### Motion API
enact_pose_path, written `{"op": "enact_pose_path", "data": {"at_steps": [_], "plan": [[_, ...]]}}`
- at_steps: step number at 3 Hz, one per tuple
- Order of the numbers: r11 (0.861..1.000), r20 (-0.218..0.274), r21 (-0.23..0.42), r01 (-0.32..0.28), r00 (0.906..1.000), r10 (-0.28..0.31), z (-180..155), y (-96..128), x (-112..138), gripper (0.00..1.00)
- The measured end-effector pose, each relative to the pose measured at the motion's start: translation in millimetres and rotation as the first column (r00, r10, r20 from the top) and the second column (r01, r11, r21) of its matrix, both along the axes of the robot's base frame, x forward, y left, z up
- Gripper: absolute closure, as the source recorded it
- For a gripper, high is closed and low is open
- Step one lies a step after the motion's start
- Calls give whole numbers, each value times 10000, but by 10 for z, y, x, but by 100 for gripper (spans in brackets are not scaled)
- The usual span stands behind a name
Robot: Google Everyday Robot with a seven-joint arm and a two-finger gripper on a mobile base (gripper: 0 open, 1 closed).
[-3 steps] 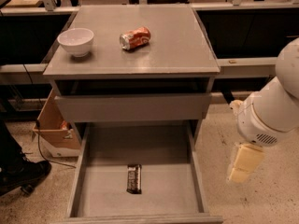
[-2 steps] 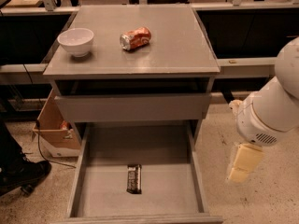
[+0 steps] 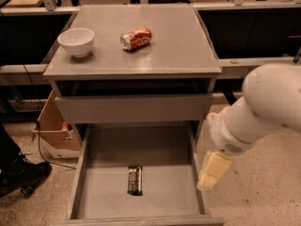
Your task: Pick rxbar chocolate from middle drawer and place on counter
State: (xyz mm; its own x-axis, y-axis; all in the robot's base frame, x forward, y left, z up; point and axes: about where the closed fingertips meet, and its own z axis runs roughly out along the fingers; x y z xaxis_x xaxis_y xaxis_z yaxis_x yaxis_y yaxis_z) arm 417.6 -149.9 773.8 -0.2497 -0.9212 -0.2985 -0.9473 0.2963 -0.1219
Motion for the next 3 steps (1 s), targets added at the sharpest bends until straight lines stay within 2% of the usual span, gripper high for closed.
{"op": "enact_pose_path", "data": {"at_steps": [1,2,3], "plan": [[9916,-428,1156,573,9977,-527,-894,590,333,0],[9756,-529,1913,1074,9937,-990,-1498,963,662,0],[9457,-21,2940,1389,9895,-1446,-2019,1489,1184,0]]}}
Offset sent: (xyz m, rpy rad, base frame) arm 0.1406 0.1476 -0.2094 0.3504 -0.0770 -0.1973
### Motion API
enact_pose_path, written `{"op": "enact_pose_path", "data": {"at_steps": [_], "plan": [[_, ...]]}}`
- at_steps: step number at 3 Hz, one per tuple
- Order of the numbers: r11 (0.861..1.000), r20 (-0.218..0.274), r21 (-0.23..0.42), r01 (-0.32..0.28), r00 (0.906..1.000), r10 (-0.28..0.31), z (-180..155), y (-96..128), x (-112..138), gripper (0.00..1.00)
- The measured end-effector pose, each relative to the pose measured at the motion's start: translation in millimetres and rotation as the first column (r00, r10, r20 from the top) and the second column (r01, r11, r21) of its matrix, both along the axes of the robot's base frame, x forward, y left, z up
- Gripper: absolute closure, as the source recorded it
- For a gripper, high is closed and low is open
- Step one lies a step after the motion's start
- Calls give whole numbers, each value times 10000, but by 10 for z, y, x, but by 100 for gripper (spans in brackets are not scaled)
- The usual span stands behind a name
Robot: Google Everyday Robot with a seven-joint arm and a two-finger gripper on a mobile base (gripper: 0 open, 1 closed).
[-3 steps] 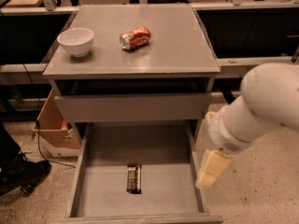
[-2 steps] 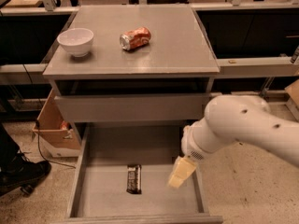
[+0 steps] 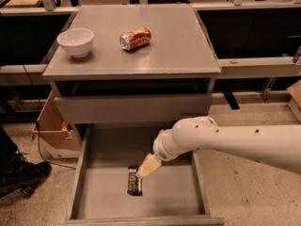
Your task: Pick rxbar chocolate from middle drawer and place on counter
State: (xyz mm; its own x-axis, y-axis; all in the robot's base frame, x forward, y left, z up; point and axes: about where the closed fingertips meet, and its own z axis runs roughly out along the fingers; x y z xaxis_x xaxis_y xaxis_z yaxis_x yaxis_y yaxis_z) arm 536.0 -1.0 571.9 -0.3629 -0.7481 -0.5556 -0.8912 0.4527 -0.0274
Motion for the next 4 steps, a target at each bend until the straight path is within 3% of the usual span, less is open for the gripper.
{"op": "enact_pose_path", "data": {"at_steps": [1,2,4], "plan": [[10000,-47,-26,-25,10000,25,-8,-1,-13,0],[9995,-16,290,120,9999,-119,-356,135,-69,0],[9963,436,853,-135,9990,98,-1445,648,-64,0]]}}
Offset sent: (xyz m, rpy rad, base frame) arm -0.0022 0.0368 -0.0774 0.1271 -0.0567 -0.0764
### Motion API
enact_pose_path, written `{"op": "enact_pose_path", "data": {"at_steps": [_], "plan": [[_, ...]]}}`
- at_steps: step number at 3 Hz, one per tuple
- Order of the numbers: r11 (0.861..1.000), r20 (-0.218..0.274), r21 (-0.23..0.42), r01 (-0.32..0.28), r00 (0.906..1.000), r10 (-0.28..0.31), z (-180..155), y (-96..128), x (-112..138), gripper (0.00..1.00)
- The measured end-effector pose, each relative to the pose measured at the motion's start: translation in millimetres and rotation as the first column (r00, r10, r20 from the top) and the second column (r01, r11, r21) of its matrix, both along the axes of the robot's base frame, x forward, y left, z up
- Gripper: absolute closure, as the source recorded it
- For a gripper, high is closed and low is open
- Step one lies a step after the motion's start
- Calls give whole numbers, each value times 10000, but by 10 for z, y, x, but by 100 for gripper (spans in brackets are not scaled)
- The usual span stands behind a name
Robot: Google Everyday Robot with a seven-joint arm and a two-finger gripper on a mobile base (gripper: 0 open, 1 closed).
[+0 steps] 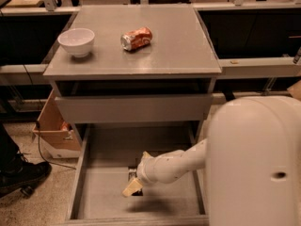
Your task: Pick rxbar chocolate from middle drawer and place on counter
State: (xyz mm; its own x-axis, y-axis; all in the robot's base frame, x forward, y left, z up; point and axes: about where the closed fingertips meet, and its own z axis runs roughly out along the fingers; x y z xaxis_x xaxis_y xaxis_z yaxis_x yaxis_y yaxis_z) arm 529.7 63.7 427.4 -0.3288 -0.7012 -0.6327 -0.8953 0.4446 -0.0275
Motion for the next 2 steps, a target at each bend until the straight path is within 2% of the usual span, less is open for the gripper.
{"op": "enact_pose_path", "data": {"at_steps": [1,2], "plan": [[9995,487,310,108,9987,-123,-227,204,146,0],[9987,565,306,415,9975,-432,-524,316,213,0]]}}
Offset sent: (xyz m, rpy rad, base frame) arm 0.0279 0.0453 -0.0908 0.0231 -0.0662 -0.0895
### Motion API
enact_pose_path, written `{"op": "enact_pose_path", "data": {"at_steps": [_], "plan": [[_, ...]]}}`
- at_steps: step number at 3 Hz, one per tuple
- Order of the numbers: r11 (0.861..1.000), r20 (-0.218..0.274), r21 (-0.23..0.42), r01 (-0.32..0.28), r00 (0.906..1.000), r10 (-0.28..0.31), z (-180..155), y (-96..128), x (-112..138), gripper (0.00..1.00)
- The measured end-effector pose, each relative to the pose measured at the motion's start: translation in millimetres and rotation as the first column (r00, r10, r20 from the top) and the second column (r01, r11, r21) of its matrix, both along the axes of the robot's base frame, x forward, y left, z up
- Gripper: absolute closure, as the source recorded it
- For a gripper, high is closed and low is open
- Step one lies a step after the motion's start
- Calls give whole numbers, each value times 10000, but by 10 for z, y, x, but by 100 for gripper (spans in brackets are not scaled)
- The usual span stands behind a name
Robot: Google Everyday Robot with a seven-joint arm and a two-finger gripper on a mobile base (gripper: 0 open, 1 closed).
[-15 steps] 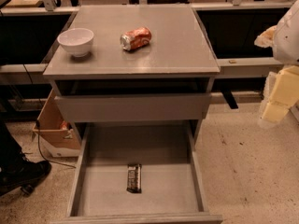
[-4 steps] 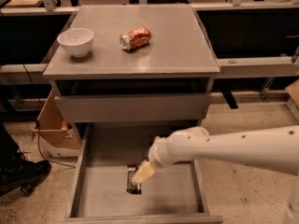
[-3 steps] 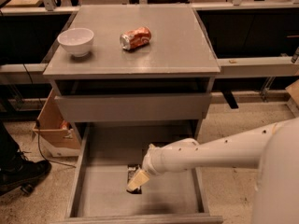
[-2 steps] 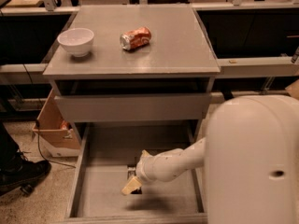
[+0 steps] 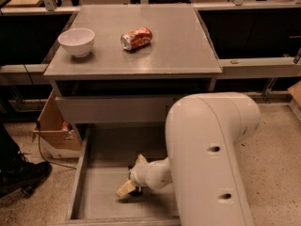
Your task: Pick rxbar chocolate from middle drawer and place on counter
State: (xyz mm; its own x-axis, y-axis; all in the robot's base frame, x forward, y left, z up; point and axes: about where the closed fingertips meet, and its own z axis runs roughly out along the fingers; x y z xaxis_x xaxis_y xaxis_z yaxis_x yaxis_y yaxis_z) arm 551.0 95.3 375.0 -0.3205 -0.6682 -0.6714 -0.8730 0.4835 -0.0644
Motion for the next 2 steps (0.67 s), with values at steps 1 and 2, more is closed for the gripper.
{"op": "enact_pose_path", "data": {"at_steps": [1,2], "plan": [[9996,-84,-50,288,9995,-288,-233,52,-12,0],[9983,-109,-142,568,9983,-570,-345,-3,-39,0]]}}
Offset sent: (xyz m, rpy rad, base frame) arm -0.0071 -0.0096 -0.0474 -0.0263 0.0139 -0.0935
